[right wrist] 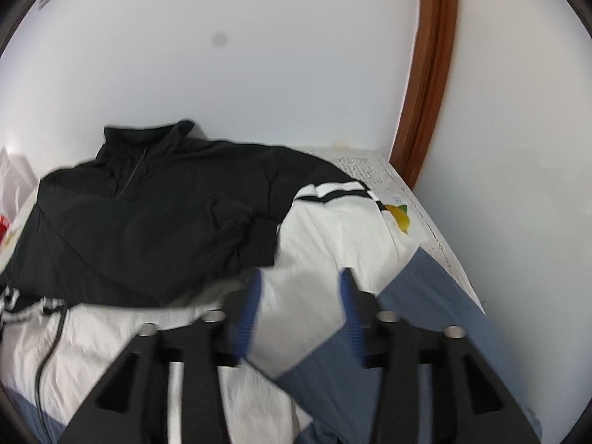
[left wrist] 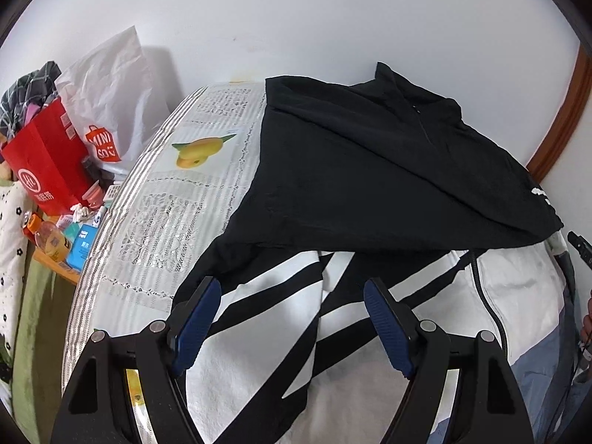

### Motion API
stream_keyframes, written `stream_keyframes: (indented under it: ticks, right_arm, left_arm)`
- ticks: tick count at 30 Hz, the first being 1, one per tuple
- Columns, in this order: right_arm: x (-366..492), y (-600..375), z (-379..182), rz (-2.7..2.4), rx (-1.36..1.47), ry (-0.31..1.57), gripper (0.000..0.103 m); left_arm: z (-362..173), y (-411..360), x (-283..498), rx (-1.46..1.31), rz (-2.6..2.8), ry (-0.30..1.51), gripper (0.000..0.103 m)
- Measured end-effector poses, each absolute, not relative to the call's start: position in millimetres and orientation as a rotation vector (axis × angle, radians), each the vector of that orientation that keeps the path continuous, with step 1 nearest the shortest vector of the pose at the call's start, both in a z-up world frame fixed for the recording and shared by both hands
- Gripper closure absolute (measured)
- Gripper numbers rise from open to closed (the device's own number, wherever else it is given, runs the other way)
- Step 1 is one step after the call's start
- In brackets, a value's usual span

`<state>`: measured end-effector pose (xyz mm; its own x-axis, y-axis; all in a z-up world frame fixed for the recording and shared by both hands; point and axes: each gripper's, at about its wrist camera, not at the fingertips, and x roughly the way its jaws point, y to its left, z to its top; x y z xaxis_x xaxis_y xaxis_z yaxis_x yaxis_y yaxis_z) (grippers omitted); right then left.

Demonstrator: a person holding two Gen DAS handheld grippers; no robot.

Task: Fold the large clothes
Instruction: 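Grasp the blue sleeve near its cuff with the right tool, then lift the blue sleeve and lay it across the jacket body, open right tool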

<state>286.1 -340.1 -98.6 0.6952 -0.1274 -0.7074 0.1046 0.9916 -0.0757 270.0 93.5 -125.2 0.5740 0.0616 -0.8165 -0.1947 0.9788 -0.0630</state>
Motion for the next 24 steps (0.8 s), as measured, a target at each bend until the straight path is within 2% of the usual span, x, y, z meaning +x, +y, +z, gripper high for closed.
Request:
stream_keyframes:
  ticks: [2,4,9,10,12,13,14,15,21,24]
  right_arm:
    - [281.9,-332.6,-102.1,-0.107,-0.069,0.787,0.038]
    - [277.5,-319.4,-106.9,-0.087,-0.145,0.78,0.032]
    - [284.7,-305.7,-127.5,-0.152,-0.264,0.791,0.033]
    - [286.6,-306.8,-130.2,-0.156,-0.255,0.799,0.037]
    - [290.6,-307.8,-136.0,-0.176,-0.268,0.805,0.051]
    - [292.4,-307.7,-138.7,-0.191,-0.282,0.81,0.068]
    - [296.5,-310.1,-142.6,-0.209,-0.287,0.83,0.09]
    - [298.7,-313.4,-143.9,-0.223,-0.281,0.841,0.097]
    - [296.6,-363.3,-124.3,-0.308,-0.069,0.814,0.094]
    - [294.8,-359.5,-114.4,-0.283,-0.067,0.811,0.086]
  left_arm:
    - [-124.4,92.3,268.8,-0.148,0.148,0.948,0.025]
    - [-124.1,91.3,269.4,-0.146,0.147,0.95,0.025]
    - [-121.9,87.1,269.1,-0.135,0.147,0.945,0.025]
    - [-121.5,86.7,268.7,-0.132,0.146,0.944,0.025]
    - [-121.2,86.6,268.9,-0.128,0.146,0.945,0.025]
    - [-121.2,87.0,269.4,-0.128,0.147,0.946,0.025]
    - [-121.1,86.9,268.9,-0.13,0.149,0.946,0.025]
    - [-120.6,87.9,268.6,-0.132,0.151,0.945,0.025]
    - [-119.8,97.2,264.8,-0.144,0.161,0.939,0.025]
    - [-120.4,100.7,263.3,-0.155,0.162,0.939,0.025]
